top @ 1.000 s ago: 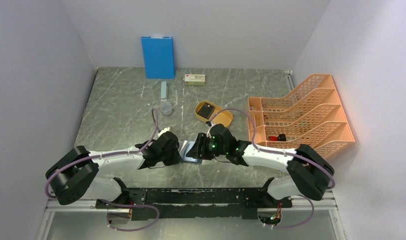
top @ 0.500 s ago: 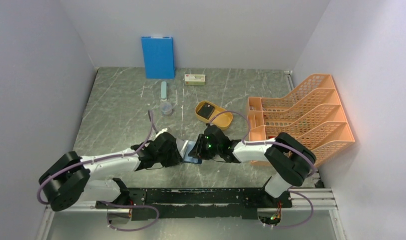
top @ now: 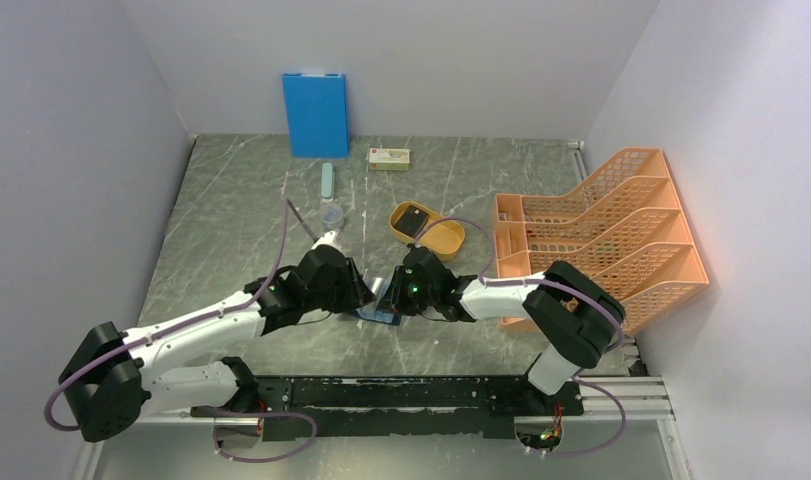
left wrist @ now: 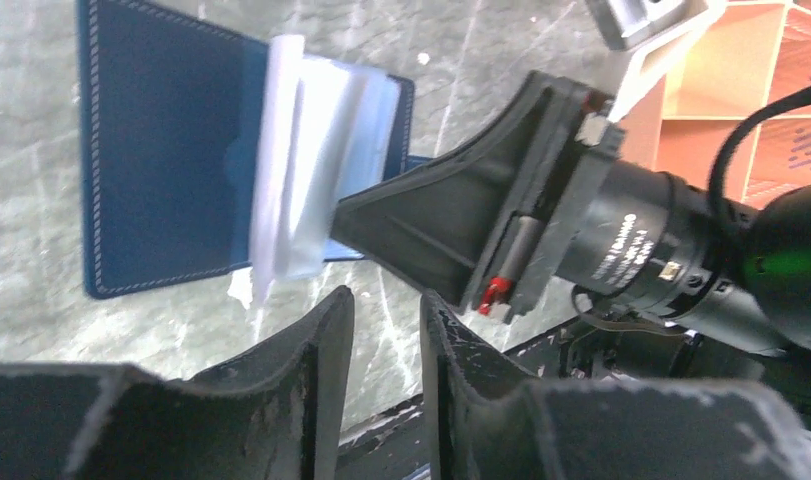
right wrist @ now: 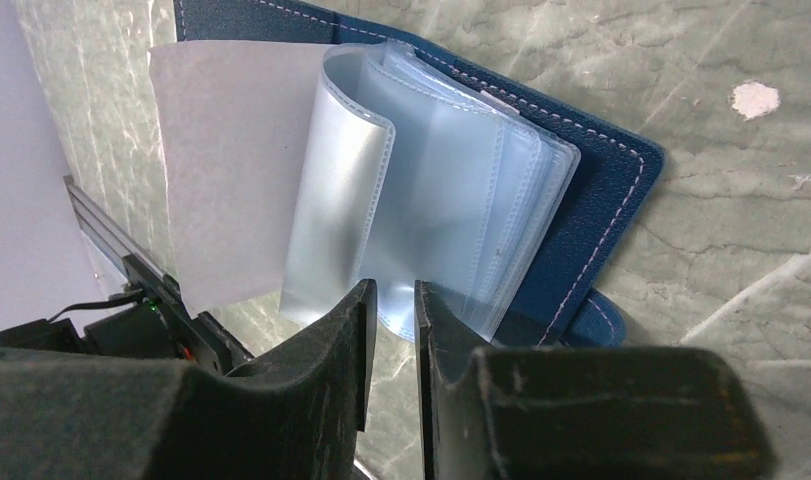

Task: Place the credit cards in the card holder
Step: Open the card holder at the center of the board.

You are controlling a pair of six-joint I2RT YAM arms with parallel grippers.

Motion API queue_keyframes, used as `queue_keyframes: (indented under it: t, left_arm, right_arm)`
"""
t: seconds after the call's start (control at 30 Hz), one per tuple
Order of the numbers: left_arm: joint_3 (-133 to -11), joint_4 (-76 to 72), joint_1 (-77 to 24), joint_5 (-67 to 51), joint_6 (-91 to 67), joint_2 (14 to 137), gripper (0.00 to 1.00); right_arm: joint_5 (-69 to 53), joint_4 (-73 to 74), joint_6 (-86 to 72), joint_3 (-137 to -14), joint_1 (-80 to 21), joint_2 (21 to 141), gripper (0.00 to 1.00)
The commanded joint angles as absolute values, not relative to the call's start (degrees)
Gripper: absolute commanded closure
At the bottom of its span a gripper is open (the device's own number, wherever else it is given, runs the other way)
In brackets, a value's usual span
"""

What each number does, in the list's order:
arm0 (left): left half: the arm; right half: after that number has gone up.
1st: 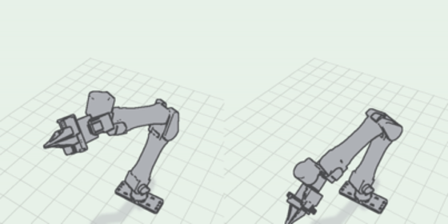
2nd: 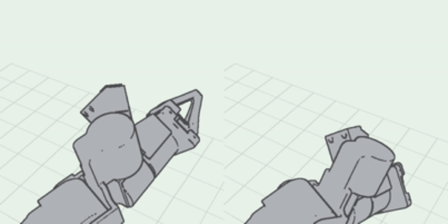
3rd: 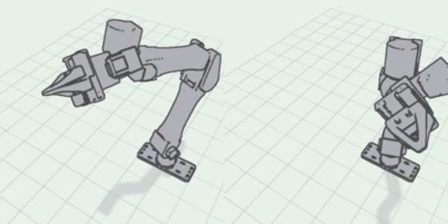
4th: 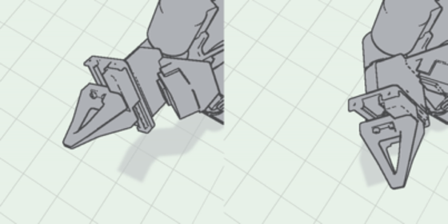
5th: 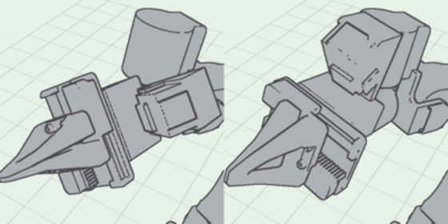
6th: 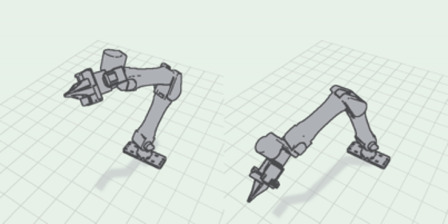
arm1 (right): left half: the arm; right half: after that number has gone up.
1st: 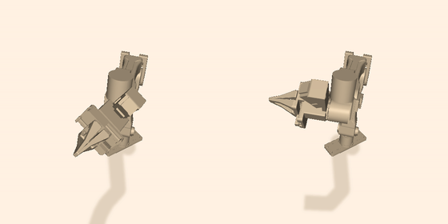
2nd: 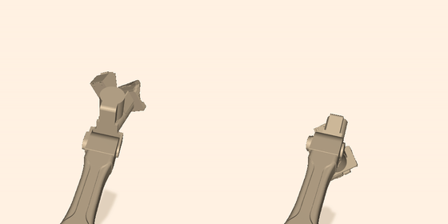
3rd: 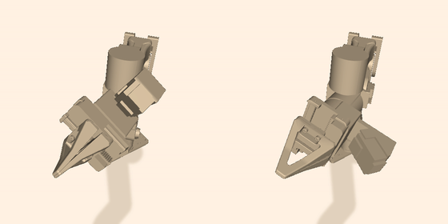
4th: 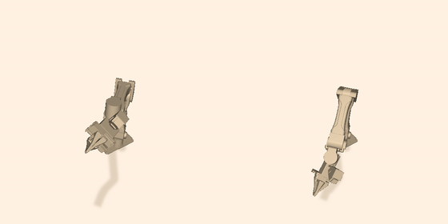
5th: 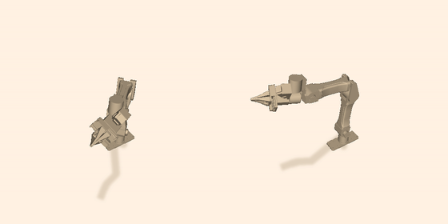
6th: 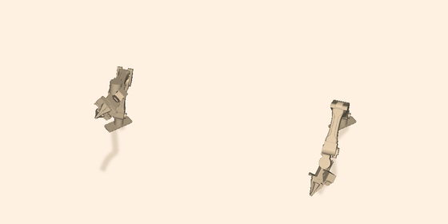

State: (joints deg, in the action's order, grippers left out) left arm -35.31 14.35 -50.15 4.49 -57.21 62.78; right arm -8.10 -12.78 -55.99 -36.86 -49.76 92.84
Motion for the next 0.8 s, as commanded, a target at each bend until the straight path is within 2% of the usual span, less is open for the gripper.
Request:
queue_keyframes:
  t: [0.0, 0.5, 0.77]
  left_arm:
    - [-39.5, 10.7, -50.4, 1.2, -54.0, 67.1, 0.67]
    - [-39.7, 6.6, -50.1, 2.6, -52.2, 80.1, 0.74]
    - [-38.1, 8.5, -46.5, 6.2, -53.5, 84.6, 0.78]
  right_arm:
    - [-5.9, -9.7, -53.8, -37.9, -49.3, 94.5, 0.75]
    - [-7.4, -11.0, -54.1, -37.1, -49.1, 94.7, 0.76]
    - [-7.5, -10.3, -53.7, -36.3, -48.8, 93.5, 0.76]
